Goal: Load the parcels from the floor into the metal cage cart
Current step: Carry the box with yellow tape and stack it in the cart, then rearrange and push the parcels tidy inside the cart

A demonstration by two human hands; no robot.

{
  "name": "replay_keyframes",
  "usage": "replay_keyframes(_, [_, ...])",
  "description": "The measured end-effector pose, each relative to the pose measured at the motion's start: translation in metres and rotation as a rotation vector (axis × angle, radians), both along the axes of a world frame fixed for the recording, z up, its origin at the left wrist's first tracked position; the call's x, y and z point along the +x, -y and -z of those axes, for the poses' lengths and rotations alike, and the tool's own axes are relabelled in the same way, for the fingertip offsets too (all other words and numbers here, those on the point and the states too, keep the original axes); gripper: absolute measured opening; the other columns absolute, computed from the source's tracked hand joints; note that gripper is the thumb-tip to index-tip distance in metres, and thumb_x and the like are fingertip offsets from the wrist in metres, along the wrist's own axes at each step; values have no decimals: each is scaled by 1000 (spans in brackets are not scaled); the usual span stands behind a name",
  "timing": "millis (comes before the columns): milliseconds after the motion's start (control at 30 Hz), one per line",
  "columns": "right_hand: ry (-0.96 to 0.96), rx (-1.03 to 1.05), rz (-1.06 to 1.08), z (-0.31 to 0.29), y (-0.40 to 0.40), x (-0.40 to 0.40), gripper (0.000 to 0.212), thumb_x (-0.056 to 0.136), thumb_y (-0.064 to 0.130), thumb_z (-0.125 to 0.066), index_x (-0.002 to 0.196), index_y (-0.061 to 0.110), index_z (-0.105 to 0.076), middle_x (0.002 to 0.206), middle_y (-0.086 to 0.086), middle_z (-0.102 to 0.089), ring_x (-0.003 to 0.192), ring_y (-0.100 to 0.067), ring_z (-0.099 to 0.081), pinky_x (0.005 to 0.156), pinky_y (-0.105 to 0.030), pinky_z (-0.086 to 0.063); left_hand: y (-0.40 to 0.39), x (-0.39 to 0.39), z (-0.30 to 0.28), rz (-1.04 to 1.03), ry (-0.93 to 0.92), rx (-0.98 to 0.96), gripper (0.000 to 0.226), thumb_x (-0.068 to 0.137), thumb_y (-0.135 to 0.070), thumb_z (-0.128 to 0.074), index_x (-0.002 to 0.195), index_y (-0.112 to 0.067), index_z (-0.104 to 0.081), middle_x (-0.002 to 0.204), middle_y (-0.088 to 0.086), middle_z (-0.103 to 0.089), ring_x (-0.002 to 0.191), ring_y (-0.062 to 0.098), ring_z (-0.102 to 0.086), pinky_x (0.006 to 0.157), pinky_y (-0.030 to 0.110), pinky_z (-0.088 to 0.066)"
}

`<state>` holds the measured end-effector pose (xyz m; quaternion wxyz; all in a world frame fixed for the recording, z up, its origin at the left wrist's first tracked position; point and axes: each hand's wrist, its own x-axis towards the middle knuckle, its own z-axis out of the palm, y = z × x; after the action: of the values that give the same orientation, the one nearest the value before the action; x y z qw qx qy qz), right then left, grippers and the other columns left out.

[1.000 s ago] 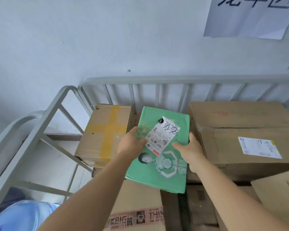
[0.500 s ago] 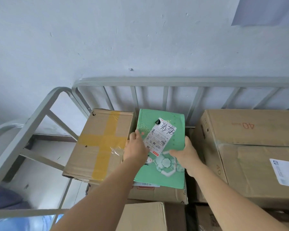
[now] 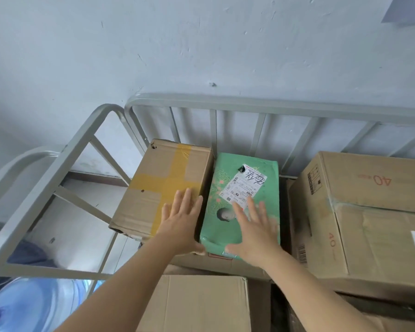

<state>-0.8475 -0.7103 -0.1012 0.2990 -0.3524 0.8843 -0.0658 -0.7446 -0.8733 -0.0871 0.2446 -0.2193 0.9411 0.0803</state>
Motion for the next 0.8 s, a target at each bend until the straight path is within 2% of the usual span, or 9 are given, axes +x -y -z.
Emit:
replay_keyframes(67, [-10, 79, -95, 5, 4, 16, 105, 86, 45, -66, 152, 39, 16, 155, -1, 38, 142, -35, 32, 114, -60, 7, 5, 12, -1, 35, 21, -15, 127, 74, -40, -77, 150, -19, 22, 156, 4, 31, 143, 29, 28, 117, 54, -1])
replay_keyframes(133, [-57, 103, -112, 12, 7, 21, 100, 91, 34, -64, 152, 39, 15, 156, -1, 36, 143, -36, 31, 114, -63, 6, 7, 16, -1, 57, -5, -43, 113, 83, -18, -70, 150, -16, 20, 158, 4, 27, 146, 28, 22, 119, 51, -8])
replay_keyframes(167, [-86, 98, -108, 15, 8, 21, 97, 93, 26, -61, 152, 40, 14, 157, 0, 35, 143, -36, 30, 114, -64, 5, 8, 16, -1, 68, -18, -58, 108, 85, -13, -67, 151, -15, 18, 158, 5, 25, 146, 28, 20, 119, 50, -10])
replay_keyframes(267, [-124, 89, -102, 19, 8, 14, 98, 93, 3, -55, 151, 43, 14, 158, 4, 32, 145, -35, 27, 114, -64, 1, 6, 8, 0, 71, -24, -53, 106, 86, -17, -68, 152, -12, 14, 159, 5, 21, 147, 27, 17, 119, 48, -12])
replay_keyframes(400, [-128, 112, -138, 14, 1, -3, 102, 91, -1, -56, 151, 45, 11, 159, 6, 28, 146, -33, 25, 115, -62, 2, -3, -6, 2, 50, -20, -36, 108, 86, -24, -71, 152, -11, 14, 160, 5, 20, 148, 26, 14, 119, 47, -14])
replay_keyframes(600, [-116, 134, -182, 10, -4, -18, 103, 88, -11, -50, 152, 44, 9, 160, 6, 26, 146, -33, 25, 116, -60, 3, -21, -15, 7, 5, -31, -60, 101, 90, -19, -64, 151, -9, 15, 160, 7, 20, 148, 29, 14, 119, 47, -15])
replay_keyframes(700, [-128, 136, -191, 8, -5, -13, 103, 88, -11, -50, 153, 42, 10, 160, 5, 27, 146, -34, 25, 117, -59, 3, -24, -12, 5, -11, -17, -58, 105, 88, -22, -67, 151, -9, 16, 159, 7, 20, 148, 29, 15, 119, 46, -15])
replay_keyframes(800, [-131, 124, -188, 5, -7, -9, 96, 92, 5, -58, 154, 35, 9, 161, 2, 23, 148, -34, 18, 118, -57, 2, -27, -8, -6, -27, -8, -22, 106, 86, -30, -67, 152, -9, 13, 160, 6, 17, 148, 27, 12, 120, 43, -15])
